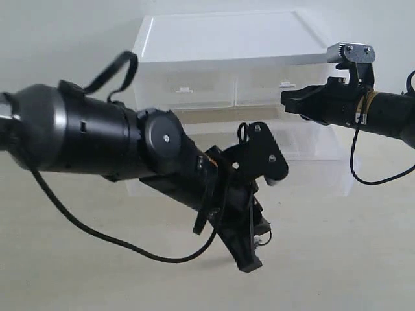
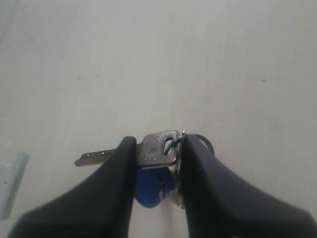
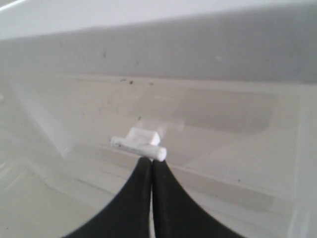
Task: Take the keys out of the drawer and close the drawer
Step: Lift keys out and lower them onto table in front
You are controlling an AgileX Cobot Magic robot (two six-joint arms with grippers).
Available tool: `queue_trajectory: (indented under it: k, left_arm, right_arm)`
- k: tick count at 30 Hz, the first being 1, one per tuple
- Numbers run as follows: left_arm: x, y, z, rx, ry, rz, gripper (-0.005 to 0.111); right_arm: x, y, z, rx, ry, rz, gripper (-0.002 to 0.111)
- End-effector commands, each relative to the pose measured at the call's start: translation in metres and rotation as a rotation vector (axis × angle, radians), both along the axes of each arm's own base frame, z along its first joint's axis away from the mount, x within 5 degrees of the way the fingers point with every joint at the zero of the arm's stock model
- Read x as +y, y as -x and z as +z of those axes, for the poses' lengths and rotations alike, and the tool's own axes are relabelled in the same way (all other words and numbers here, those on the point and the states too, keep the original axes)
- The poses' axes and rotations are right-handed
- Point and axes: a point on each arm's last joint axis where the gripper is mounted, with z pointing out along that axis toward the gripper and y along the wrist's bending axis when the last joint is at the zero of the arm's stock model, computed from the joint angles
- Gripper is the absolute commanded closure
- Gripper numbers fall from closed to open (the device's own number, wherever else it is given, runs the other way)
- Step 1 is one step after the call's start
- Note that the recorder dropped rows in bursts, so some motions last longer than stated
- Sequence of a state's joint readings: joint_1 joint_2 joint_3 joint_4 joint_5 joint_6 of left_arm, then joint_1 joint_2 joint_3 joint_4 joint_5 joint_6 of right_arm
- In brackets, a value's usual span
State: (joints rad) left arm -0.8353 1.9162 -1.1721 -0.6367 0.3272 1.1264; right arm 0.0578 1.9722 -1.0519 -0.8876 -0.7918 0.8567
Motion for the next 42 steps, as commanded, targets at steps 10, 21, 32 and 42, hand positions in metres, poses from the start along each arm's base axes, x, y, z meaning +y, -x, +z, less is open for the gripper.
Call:
queue_trajectory:
  k: [10,21,32,42]
  left_arm:
    - [0.006,-0.039,-0.038,-0.186,0.010,0.183,0.087]
    - [0.006,-0.015,-0.019,0.035,0.013,0.123,0.063]
    - [-0.014,0.037,-0.034,0.303,-0.081,-0.061,0.102]
    - [-0.004,0.009,-0.034,0.141,-0.086,0.081,0.102]
  right_arm:
    - [-0.015,-0.013,0.005,0.014,-0.043,-0.149,0.108]
    - [-0.015,-0.013,0.005,0.019,-0.037,-0.153,0.108]
    - [-0.015,-0.013,0.005,0.019,-0.037,-0.153,0.108]
    - [-0.016,-0.013,0.004,0.020,-0.035,-0.154,0.108]
